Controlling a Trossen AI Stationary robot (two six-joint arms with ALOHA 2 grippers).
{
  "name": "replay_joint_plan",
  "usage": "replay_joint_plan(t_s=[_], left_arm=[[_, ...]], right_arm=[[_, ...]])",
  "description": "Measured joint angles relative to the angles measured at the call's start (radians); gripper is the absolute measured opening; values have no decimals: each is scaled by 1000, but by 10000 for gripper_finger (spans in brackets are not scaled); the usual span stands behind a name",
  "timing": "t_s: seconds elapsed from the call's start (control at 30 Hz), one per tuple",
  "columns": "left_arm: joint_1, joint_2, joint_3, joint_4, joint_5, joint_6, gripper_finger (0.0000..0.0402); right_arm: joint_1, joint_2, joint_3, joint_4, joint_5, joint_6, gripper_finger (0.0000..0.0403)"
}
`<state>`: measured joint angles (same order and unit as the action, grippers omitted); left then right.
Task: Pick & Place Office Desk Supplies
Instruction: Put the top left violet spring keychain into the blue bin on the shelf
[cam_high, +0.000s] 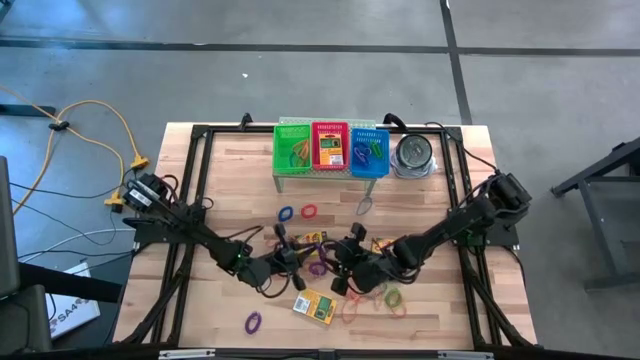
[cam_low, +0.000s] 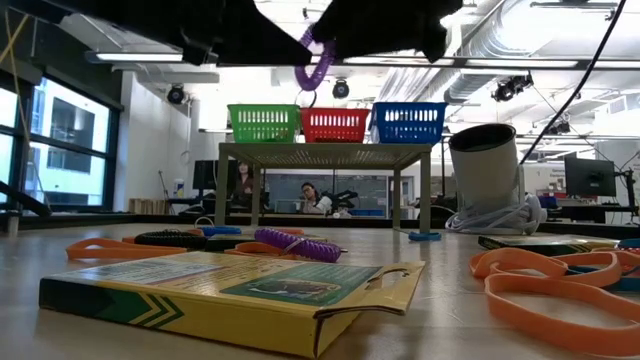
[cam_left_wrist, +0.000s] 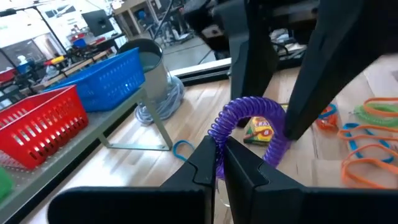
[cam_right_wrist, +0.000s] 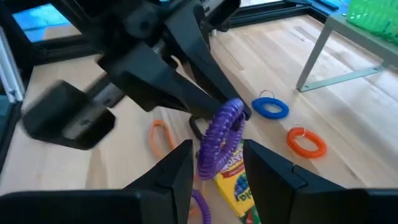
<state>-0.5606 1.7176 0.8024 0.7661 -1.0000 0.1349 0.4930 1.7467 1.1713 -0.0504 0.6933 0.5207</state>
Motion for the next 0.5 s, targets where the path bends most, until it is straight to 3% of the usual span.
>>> replay_joint_plan(t_s=[0.5], left_arm=[[-2,0,0,-2,40,-13,9]], right_arm=[[-49,51,2,40,-151,-50,127]])
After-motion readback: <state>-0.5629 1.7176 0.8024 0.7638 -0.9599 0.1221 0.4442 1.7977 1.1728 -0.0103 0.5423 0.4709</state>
